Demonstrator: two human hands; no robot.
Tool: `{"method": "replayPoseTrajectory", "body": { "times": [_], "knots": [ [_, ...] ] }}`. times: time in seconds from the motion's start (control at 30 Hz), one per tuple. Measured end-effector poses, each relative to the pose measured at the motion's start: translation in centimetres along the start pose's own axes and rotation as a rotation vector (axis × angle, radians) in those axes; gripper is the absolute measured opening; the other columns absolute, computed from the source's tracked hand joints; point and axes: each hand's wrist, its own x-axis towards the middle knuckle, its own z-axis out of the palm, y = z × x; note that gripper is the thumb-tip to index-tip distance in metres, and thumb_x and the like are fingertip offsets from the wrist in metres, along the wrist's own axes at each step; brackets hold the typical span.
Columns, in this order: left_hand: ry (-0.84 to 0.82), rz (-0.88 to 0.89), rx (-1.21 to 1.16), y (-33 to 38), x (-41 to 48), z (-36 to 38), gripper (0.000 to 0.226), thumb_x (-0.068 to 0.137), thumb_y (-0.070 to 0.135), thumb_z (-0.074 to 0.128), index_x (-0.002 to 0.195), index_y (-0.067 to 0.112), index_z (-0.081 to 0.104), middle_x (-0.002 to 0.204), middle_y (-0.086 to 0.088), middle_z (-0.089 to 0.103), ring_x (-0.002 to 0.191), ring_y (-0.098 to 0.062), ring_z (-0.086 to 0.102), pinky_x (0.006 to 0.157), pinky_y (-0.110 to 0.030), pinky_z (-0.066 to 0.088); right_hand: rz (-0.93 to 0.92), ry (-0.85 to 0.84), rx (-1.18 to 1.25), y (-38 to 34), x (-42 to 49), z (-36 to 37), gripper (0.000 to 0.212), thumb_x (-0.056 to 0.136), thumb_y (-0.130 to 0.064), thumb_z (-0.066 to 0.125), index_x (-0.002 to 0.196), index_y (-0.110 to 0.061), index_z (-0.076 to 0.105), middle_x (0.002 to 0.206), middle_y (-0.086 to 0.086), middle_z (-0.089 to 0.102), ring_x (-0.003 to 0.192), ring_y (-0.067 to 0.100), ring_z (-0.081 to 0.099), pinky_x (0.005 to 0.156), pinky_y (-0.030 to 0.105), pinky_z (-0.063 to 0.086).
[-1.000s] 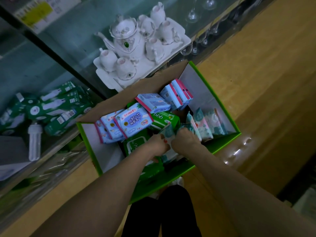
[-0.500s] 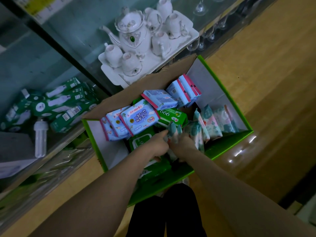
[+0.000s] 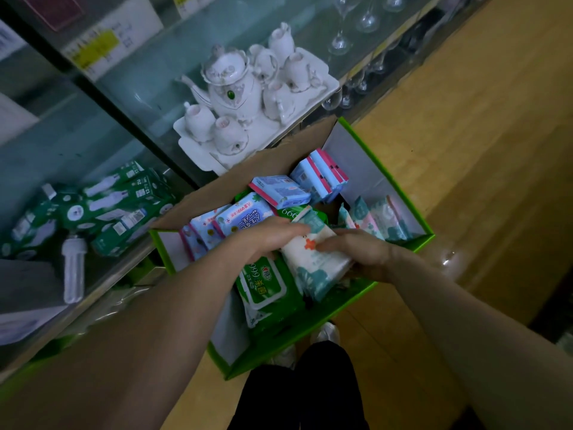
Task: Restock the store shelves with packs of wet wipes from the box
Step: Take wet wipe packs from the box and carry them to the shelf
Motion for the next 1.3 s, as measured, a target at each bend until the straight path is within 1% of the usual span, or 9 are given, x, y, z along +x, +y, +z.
{"method": "replayPoseTrajectory", "body": {
  "times": [0.07, 0.13, 0.27, 0.37, 0.57, 0.87, 1.0, 1.23, 1.3],
  "knots": [
    [0.002, -0.039, -0.101, 0.3, -0.3, -0.1, 0.051, 0.088, 0.047, 0.062, 0.127, 0.014, 0.055, 0.122, -0.009, 0.062, 0.11, -0.027, 0.06, 0.097, -0.045, 0.05, -0.038, 0.067, 0.035, -0.3, -0.1, 0.1, 0.037, 0.085, -0.023, 0.071, 0.117, -0.008, 0.061, 0.1, 0.013, 0.071, 0.081, 0.023, 0.067, 0.073, 0.037, 0.058],
    [-0.014, -0.092, -0.218, 0.7, -0.7, -0.3, 0.039, 0.094, 0.04, 0.057, 0.121, 0.012, 0.055, 0.113, -0.012, 0.065, 0.1, -0.028, 0.064, 0.087, -0.044, 0.055, -0.054, 0.153, 0.078, -0.7, -0.4, 0.4, 0.042, 0.081, -0.028, 0.075, 0.117, -0.009, 0.062, 0.104, 0.014, 0.071, 0.086, 0.025, 0.067, 0.084, 0.042, 0.055],
    [-0.018, -0.143, -0.408, 1.8, -2.3, -0.1, 0.02, 0.098, 0.031, 0.054, 0.102, 0.011, 0.055, 0.095, -0.013, 0.063, 0.08, -0.026, 0.062, 0.074, -0.044, 0.054, -0.063, 0.316, 0.244, -1.6, -1.1, 0.4, 0.061, 0.077, -0.032, 0.079, 0.127, -0.007, 0.055, 0.105, 0.015, 0.069, 0.088, 0.029, 0.07, 0.077, 0.046, 0.059],
    [-0.002, -0.148, -0.506, 2.9, -3.5, 0.3, 0.019, 0.1, 0.027, 0.05, 0.094, 0.01, 0.053, 0.086, -0.011, 0.06, 0.073, -0.024, 0.059, 0.069, -0.043, 0.052, -0.026, 0.36, 0.244, -2.2, -2.5, 0.6, 0.049, 0.086, -0.038, 0.069, 0.121, -0.006, 0.057, 0.102, 0.013, 0.067, 0.075, 0.025, 0.066, 0.062, 0.032, 0.056],
    [0.013, -0.087, -0.424, 5.2, -6.1, 0.0, 0.021, 0.098, 0.034, 0.052, 0.087, 0.016, 0.053, 0.085, -0.007, 0.059, 0.072, -0.022, 0.058, 0.076, -0.042, 0.05, -0.112, 0.402, 0.085, -3.5, -5.7, 0.7, 0.041, 0.096, -0.037, 0.052, 0.119, -0.004, 0.057, 0.111, 0.02, 0.063, 0.083, 0.032, 0.063, 0.054, 0.031, 0.052],
    [-0.133, 0.01, -0.282, 8.1, -11.0, -0.9, 0.015, 0.093, 0.026, 0.061, 0.098, 0.012, 0.057, 0.098, -0.01, 0.06, 0.082, -0.023, 0.061, 0.074, -0.042, 0.054, -0.249, 0.466, 0.086, -4.9, -11.2, 0.1, 0.057, 0.095, -0.04, 0.053, 0.135, -0.003, 0.039, 0.126, 0.018, 0.055, 0.103, 0.035, 0.061, 0.087, 0.047, 0.054],
    [-0.236, 0.055, -0.281, 9.1, -13.0, -0.5, 0.018, 0.094, 0.029, 0.059, 0.101, 0.013, 0.056, 0.096, -0.009, 0.063, 0.083, -0.024, 0.063, 0.076, -0.042, 0.054, -0.269, 0.495, 0.188, -5.2, -12.8, -0.1, 0.046, 0.096, -0.028, 0.056, 0.128, 0.003, 0.045, 0.101, 0.015, 0.059, 0.088, 0.033, 0.064, 0.086, 0.044, 0.053],
    [-0.158, 0.161, -0.425, 10.9, -15.8, 1.6, 0.022, 0.097, 0.034, 0.054, 0.096, 0.012, 0.055, 0.087, -0.011, 0.062, 0.074, -0.024, 0.061, 0.075, -0.048, 0.052, -0.36, 0.594, 0.158, -5.3, -14.9, -0.6, 0.072, 0.084, -0.055, 0.055, 0.132, -0.003, 0.045, 0.124, 0.018, 0.058, 0.105, 0.036, 0.062, 0.089, 0.052, 0.053],
    [-0.158, 0.204, -0.496, 11.5, -16.5, 2.4, 0.021, 0.098, 0.032, 0.054, 0.092, 0.011, 0.055, 0.086, -0.011, 0.063, 0.074, -0.024, 0.061, 0.081, -0.047, 0.049, -0.39, 0.64, 0.158, -5.7, -16.7, -0.6, 0.064, 0.091, -0.052, 0.047, 0.135, -0.006, 0.041, 0.124, 0.017, 0.057, 0.098, 0.034, 0.064, 0.075, 0.046, 0.058]
  ]
}}
